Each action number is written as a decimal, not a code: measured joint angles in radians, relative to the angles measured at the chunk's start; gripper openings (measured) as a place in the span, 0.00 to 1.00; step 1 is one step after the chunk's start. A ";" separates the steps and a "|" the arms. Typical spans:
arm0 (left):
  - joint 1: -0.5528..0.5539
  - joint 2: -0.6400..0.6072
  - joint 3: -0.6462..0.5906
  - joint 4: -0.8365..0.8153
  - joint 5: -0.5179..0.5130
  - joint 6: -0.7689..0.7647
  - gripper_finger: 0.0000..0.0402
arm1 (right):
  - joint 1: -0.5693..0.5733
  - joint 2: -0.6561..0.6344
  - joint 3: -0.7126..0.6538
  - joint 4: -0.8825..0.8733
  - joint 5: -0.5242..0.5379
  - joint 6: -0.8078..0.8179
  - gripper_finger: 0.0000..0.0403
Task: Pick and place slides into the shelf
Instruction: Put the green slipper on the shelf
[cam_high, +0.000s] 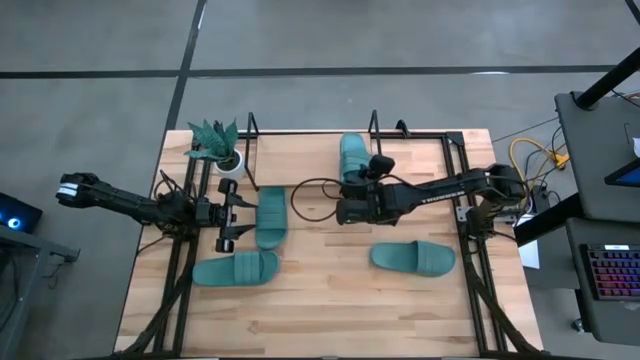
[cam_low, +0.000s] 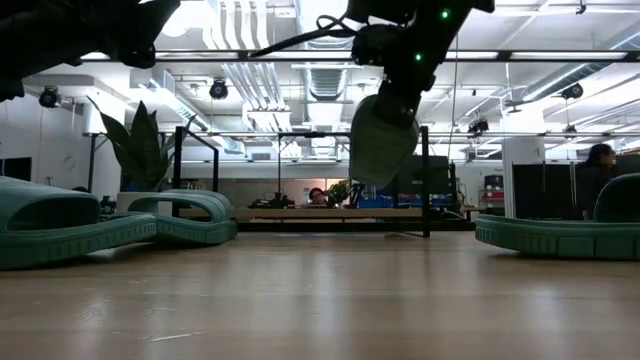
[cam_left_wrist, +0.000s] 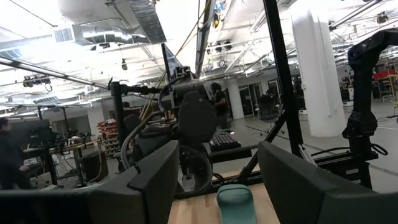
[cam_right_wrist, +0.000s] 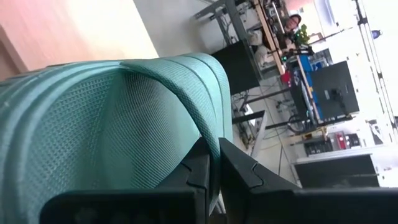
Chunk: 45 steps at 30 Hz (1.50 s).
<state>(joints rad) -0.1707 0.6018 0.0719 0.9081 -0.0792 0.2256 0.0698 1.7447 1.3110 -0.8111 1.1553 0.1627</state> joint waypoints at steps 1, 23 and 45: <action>0.000 0.000 0.000 0.000 0.000 0.000 0.51 | -0.003 0.000 -0.007 0.022 -0.001 -0.016 0.03; 0.000 0.000 0.000 0.000 0.000 0.000 0.51 | -0.058 0.001 -0.202 0.347 0.053 -0.170 0.03; 0.000 0.000 0.000 0.000 0.000 0.000 0.51 | -0.058 0.001 -0.311 0.563 0.095 -0.328 0.03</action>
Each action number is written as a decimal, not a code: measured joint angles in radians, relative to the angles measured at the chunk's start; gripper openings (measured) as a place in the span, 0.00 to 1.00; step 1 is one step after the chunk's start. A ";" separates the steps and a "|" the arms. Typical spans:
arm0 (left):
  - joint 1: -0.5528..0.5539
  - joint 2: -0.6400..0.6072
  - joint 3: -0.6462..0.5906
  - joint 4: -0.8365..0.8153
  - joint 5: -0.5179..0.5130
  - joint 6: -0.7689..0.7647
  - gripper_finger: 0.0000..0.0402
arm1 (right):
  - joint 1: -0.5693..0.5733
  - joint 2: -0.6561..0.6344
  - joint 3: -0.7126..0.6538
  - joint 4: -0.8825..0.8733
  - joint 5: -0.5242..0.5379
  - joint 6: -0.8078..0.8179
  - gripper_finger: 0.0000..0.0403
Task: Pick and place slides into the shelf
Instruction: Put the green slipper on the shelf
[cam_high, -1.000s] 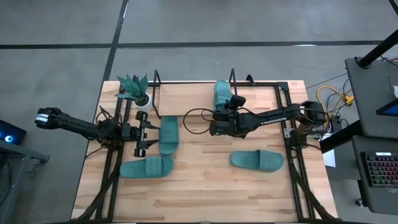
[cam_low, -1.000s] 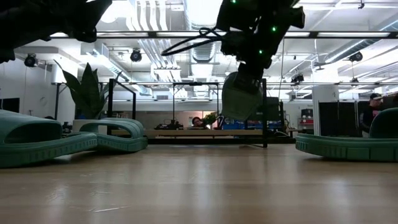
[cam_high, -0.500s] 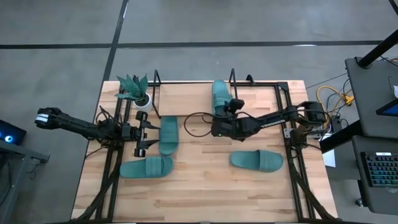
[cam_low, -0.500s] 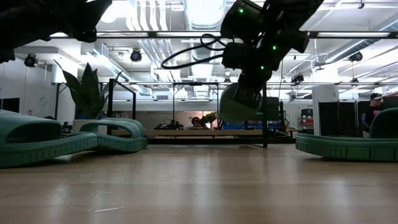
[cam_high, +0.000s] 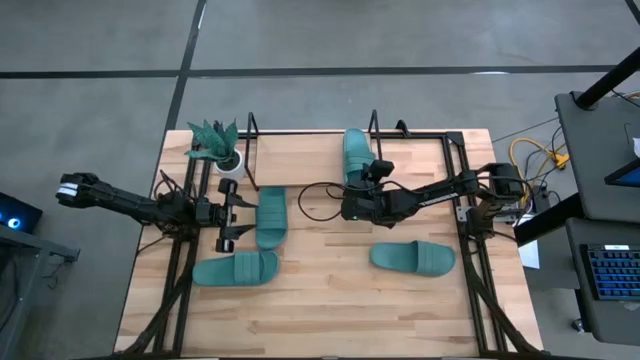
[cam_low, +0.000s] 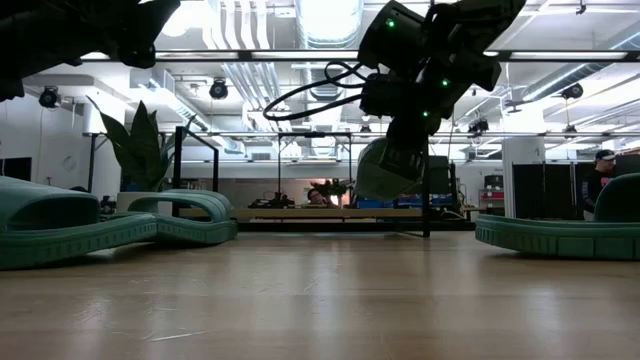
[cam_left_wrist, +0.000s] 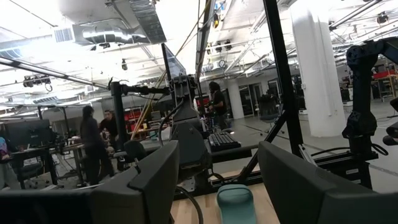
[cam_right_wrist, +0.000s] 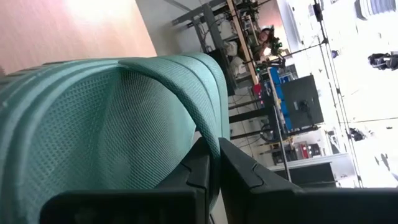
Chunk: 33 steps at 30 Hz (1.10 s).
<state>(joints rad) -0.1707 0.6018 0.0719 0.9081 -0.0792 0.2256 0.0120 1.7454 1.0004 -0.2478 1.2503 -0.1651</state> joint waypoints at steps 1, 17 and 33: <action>0.000 0.000 0.000 0.000 0.000 0.000 0.51 | -0.001 0.000 0.000 0.000 0.000 0.000 0.03; 0.000 0.000 0.000 0.000 0.000 0.000 0.51 | -0.024 0.000 0.000 -0.002 -0.125 0.008 0.07; 0.000 0.000 0.000 0.000 0.000 0.000 0.51 | -0.019 0.000 0.018 -0.034 -0.216 0.021 0.43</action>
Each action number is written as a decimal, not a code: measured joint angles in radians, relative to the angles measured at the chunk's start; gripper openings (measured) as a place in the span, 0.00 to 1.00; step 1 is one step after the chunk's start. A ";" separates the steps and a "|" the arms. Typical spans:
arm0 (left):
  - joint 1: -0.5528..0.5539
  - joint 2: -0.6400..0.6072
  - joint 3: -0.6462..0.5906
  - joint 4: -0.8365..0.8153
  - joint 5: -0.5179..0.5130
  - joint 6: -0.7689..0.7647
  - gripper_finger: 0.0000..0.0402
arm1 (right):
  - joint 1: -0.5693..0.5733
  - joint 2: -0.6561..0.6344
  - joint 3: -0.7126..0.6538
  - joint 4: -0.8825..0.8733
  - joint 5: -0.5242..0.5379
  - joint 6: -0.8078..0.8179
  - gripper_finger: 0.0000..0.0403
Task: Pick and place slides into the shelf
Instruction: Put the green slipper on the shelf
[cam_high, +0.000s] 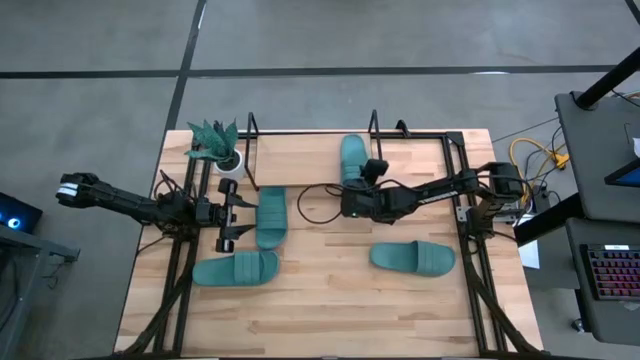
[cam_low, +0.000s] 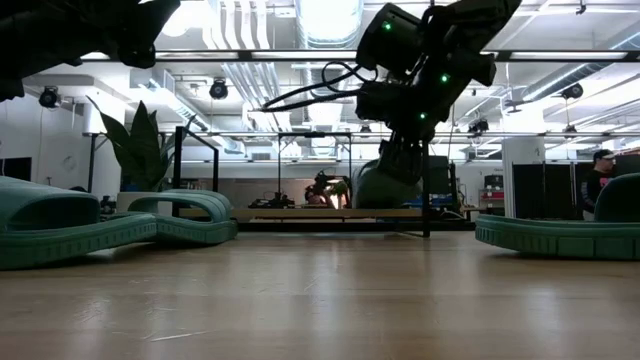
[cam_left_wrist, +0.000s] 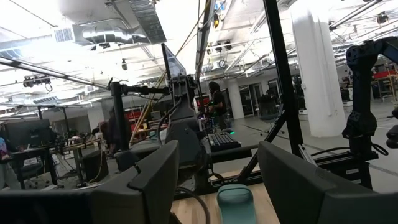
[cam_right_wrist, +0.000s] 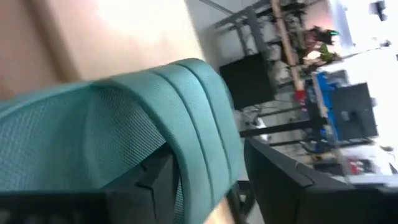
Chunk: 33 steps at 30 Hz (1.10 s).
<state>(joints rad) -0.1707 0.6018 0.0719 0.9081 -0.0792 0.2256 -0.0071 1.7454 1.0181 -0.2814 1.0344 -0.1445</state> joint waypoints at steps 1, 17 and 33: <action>0.000 0.000 0.000 0.000 0.000 0.000 0.51 | 0.000 0.000 0.004 -0.012 -0.009 0.016 0.44; 0.000 0.000 0.000 0.000 0.000 0.000 0.51 | 0.000 -0.001 0.107 -0.265 -0.107 0.207 0.46; 0.000 0.000 0.000 -0.001 0.000 0.000 0.51 | 0.000 -0.002 0.123 -0.362 -0.182 0.238 0.47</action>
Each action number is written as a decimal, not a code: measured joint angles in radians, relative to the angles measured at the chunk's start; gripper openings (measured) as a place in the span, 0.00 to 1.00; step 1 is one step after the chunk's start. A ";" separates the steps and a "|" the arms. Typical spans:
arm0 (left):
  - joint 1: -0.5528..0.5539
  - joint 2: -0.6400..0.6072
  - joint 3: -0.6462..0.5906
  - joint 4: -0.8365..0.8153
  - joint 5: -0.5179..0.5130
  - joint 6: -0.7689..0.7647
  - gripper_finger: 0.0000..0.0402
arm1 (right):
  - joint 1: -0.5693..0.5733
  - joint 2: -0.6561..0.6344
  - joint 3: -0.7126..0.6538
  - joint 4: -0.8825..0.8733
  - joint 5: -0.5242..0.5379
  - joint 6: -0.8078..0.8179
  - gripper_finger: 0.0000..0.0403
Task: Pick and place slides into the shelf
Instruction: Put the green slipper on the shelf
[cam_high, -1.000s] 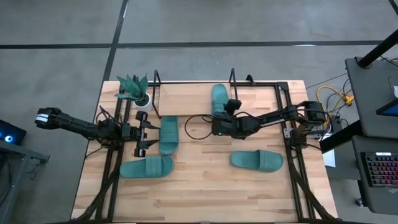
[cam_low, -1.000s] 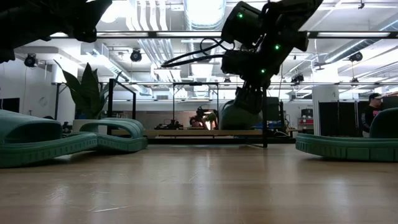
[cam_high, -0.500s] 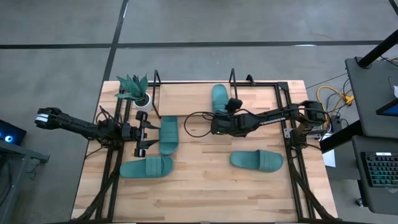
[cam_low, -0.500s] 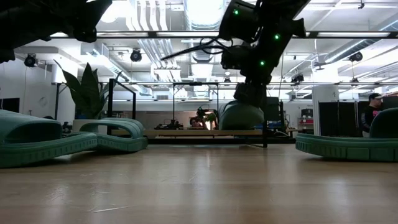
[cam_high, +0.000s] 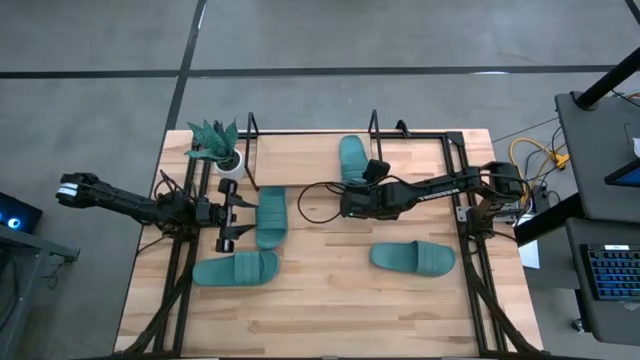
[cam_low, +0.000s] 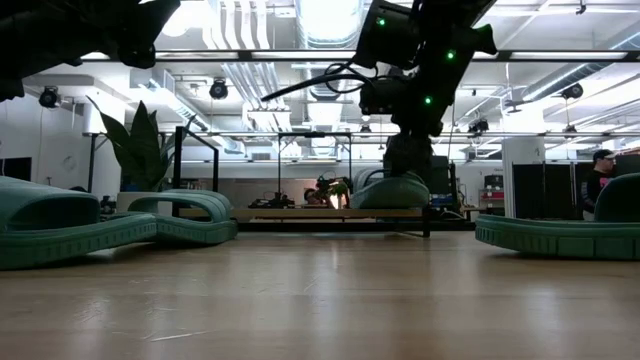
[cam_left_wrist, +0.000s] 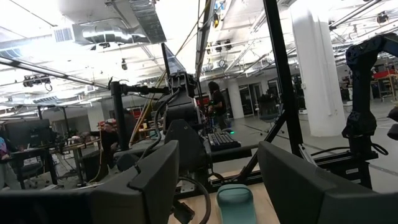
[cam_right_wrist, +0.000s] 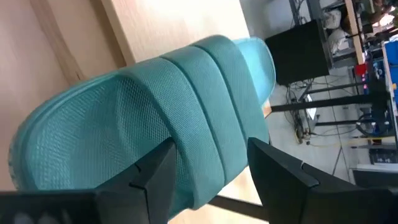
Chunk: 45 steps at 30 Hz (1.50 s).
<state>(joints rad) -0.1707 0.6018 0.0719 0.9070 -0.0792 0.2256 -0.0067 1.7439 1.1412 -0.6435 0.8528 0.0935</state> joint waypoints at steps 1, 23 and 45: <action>0.000 0.000 0.000 0.000 0.000 0.000 0.51 | 0.000 0.000 0.000 -0.006 0.000 0.008 0.47; 0.000 0.000 0.000 0.000 0.000 0.000 0.51 | 0.005 -0.002 0.058 -0.106 -0.070 0.056 0.46; 0.000 0.000 0.000 0.000 0.000 0.000 0.51 | 0.148 -0.004 0.312 -0.624 -0.329 0.346 0.46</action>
<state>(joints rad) -0.1707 0.6018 0.0715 0.9070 -0.0792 0.2254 0.1411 1.7401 1.4531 -1.2679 0.5236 0.4398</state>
